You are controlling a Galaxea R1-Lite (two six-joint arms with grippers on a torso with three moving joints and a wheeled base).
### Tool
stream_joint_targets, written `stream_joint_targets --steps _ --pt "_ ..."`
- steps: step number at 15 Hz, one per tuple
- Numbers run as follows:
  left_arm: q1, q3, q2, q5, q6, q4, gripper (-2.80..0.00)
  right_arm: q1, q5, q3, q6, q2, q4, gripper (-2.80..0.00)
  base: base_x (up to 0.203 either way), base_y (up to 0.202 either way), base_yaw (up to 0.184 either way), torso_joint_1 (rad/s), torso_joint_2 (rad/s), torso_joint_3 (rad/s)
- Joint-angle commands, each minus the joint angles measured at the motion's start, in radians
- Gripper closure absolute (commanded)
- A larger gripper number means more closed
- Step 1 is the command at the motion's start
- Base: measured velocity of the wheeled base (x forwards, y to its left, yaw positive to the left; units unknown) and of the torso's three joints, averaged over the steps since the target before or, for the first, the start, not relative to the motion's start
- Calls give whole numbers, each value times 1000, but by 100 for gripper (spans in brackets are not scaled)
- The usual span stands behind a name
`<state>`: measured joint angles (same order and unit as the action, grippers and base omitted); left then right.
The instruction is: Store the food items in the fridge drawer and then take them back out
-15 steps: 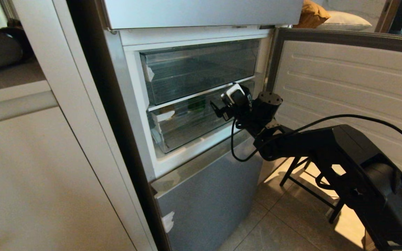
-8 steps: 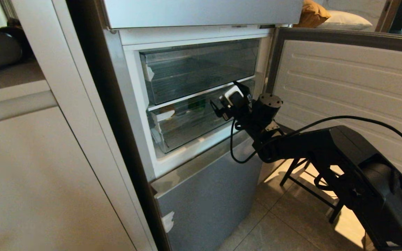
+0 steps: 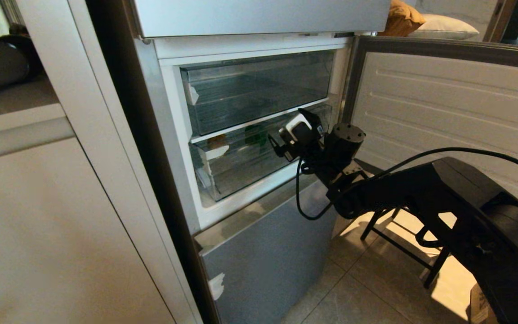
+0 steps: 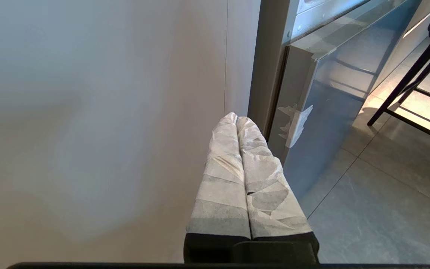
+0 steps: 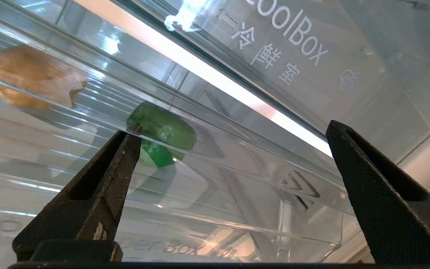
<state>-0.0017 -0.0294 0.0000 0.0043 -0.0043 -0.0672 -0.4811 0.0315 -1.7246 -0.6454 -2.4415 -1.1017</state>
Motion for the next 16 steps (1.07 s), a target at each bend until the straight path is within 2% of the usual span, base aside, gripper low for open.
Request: stream_joint_targets --steps 1,7,10,14,16 --pt "0 0 0 0 0 0 0 -2 0 54 -5 34 -26 -280 0 0 0 0 0 0" --pt "0 0 0 0 0 0 0 -2 -11 255 -5 139 -101 -280 0 0 0 0 0 0" --pt "0 -1 0 0 0 0 0 -4 -49 340 -6 212 -102 -280 0 0 0 0 0 0" --pt "0 -1 0 0 0 0 0 -10 -41 479 6 278 -104 -280 0 0 0 0 0 0" --pt "0 0 0 0 0 0 0 -11 -30 479 14 261 -103 -280 0 0 0 0 0 0"
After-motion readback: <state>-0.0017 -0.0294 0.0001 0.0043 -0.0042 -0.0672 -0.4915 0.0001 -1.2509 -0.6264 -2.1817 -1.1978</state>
